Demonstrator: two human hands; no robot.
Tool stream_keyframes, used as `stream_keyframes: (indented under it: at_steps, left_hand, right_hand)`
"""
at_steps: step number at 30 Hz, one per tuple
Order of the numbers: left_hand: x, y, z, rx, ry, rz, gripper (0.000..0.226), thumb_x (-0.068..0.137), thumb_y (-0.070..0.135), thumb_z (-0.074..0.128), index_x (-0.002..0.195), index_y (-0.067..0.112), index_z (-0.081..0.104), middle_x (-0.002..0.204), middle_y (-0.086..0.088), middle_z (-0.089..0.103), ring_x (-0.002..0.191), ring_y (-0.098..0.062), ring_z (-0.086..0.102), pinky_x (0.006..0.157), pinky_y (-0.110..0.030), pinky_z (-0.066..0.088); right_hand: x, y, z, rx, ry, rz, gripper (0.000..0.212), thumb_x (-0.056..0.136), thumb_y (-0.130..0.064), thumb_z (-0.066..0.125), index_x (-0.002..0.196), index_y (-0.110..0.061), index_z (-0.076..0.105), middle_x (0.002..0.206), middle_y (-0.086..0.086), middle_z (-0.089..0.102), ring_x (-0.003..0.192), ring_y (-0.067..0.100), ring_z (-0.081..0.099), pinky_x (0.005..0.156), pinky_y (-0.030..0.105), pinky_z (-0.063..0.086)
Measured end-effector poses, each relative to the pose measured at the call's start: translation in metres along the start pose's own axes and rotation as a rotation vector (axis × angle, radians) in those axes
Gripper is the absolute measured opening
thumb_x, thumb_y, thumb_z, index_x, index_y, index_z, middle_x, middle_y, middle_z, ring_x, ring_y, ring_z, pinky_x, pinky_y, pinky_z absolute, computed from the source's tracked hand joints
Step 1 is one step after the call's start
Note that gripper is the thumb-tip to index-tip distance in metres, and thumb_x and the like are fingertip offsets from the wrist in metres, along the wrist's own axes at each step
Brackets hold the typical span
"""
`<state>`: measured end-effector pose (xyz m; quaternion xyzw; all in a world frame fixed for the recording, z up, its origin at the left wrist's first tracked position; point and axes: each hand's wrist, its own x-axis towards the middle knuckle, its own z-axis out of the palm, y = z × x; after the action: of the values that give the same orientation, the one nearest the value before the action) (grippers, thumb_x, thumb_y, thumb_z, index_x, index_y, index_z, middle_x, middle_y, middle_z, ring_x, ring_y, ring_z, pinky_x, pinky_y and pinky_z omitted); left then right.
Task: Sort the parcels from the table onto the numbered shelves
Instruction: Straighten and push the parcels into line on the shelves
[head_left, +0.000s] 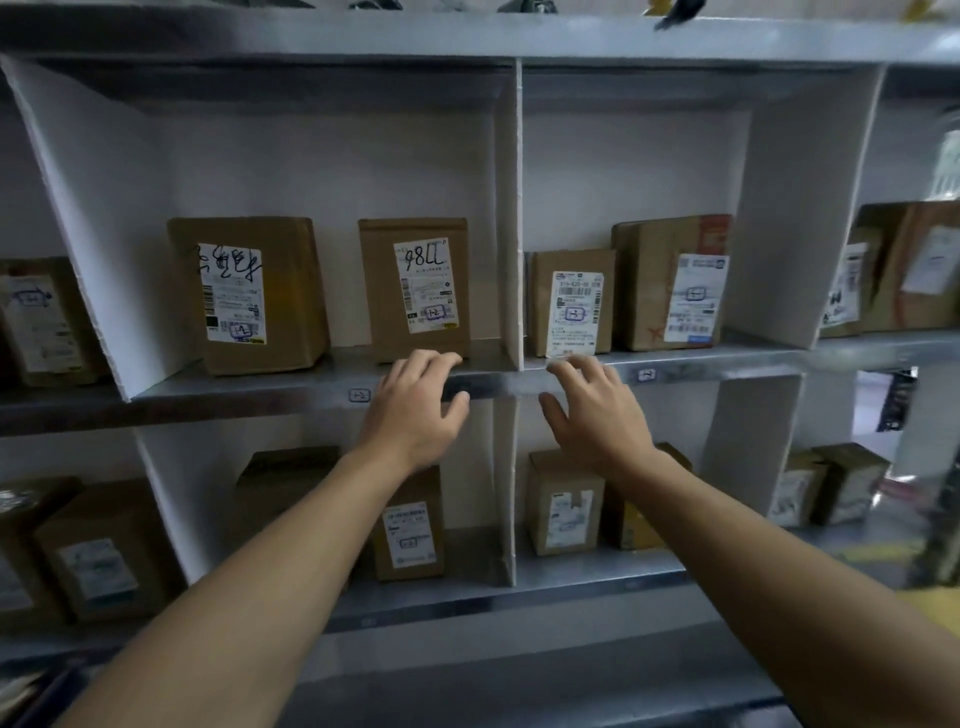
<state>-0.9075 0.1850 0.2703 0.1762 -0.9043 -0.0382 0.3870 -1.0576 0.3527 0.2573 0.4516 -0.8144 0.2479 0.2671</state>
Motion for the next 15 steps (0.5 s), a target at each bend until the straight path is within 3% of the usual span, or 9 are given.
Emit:
stream_keyframes:
  at_steps: [10, 15]
  left_hand:
    - [0.048, 0.08, 0.054, -0.201, 0.046, 0.019, 0.046, 0.095, 0.029, 0.055, 0.139, 0.018, 0.047, 0.137, 0.0, 0.046, 0.125, -0.016, 0.042, 0.103, -0.035, 0.041]
    - [0.081, 0.111, 0.093, -0.229, 0.106, -0.008, 0.046, 0.095, 0.026, 0.057, 0.138, 0.015, 0.048, 0.135, -0.001, 0.046, 0.123, -0.012, 0.045, 0.096, -0.02, 0.035]
  right_hand:
    - [0.019, 0.083, -0.017, 0.148, 0.023, 0.074, 0.048, 0.102, -0.039, 0.053, 0.144, -0.018, 0.046, 0.144, 0.005, 0.046, 0.13, 0.022, 0.046, 0.102, 0.036, 0.044]
    - [0.061, 0.119, -0.004, 0.287, -0.007, 0.057, 0.044, 0.101, -0.036, 0.056, 0.141, -0.019, 0.047, 0.142, 0.004, 0.046, 0.126, 0.022, 0.049, 0.1, 0.037, 0.046]
